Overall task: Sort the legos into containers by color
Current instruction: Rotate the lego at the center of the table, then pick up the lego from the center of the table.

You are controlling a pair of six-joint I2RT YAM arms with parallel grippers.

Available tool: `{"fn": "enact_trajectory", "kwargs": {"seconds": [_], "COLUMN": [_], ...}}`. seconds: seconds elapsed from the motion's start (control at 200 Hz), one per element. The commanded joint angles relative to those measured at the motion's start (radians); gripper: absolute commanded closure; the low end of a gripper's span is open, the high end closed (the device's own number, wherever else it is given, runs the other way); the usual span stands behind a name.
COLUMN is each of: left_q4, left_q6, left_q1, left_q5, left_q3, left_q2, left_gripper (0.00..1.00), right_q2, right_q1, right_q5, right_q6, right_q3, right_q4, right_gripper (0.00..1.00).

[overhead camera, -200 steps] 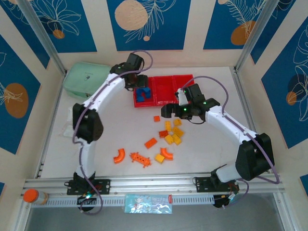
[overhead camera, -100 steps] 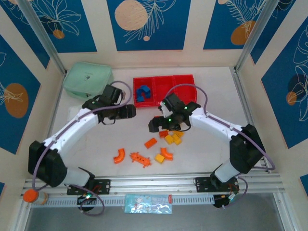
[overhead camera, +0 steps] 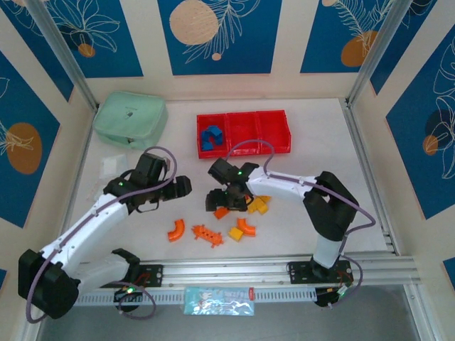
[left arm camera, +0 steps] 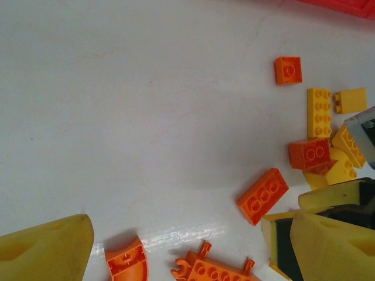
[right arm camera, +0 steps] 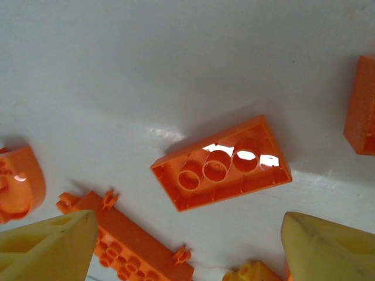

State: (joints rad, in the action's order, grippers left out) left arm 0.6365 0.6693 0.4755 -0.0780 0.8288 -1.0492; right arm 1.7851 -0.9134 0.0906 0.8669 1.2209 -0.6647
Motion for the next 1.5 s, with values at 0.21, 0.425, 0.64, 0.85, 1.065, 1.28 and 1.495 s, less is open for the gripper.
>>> {"fn": "enact_trajectory", "kwargs": {"seconds": [0.21, 0.425, 0.64, 0.85, 1.065, 1.28, 1.495], "left_q4": [0.069, 0.094, 0.115, 0.131, 0.104, 0.106, 0.106], "left_q6": [0.022, 0.029, 0.036, 0.048, 0.073, 0.077, 0.081], "left_q1": [-0.006, -0.009, -0.015, -0.017, -0.017, -0.018, -0.018], "left_q5": [0.082, 0.11, 0.148, 0.144, 0.121, 0.114, 0.091], "left_q3": [-0.017, -0.026, -0.028, -0.032, -0.054, -0.054, -0.045], "left_q2": [0.062, 0.088, 0.124, 0.143, 0.153, 0.149, 0.147], "left_gripper": [0.1, 0.08, 0.07, 0.07, 0.07, 0.06, 0.05], "right_q2": [0.093, 0.147, 0.21, 0.237, 0.274, 0.292, 0.269], "right_q1": [-0.025, -0.023, -0.03, -0.038, -0.056, -0.064, -0.061], "right_q5": [0.091, 0.112, 0.149, 0.184, 0.203, 0.207, 0.206], "right_q6": [0.153, 0.154, 0.114, 0.069, 0.036, 0.011, -0.024], "right_q3": [0.077, 0.131, 0.221, 0.229, 0.247, 0.265, 0.274], "right_q4": [-0.049, -0.047, -0.07, -0.126, -0.139, -0.136, -0.133], "right_gripper": [0.14, 0.14, 0.24, 0.32, 0.43, 0.57, 0.65]}}
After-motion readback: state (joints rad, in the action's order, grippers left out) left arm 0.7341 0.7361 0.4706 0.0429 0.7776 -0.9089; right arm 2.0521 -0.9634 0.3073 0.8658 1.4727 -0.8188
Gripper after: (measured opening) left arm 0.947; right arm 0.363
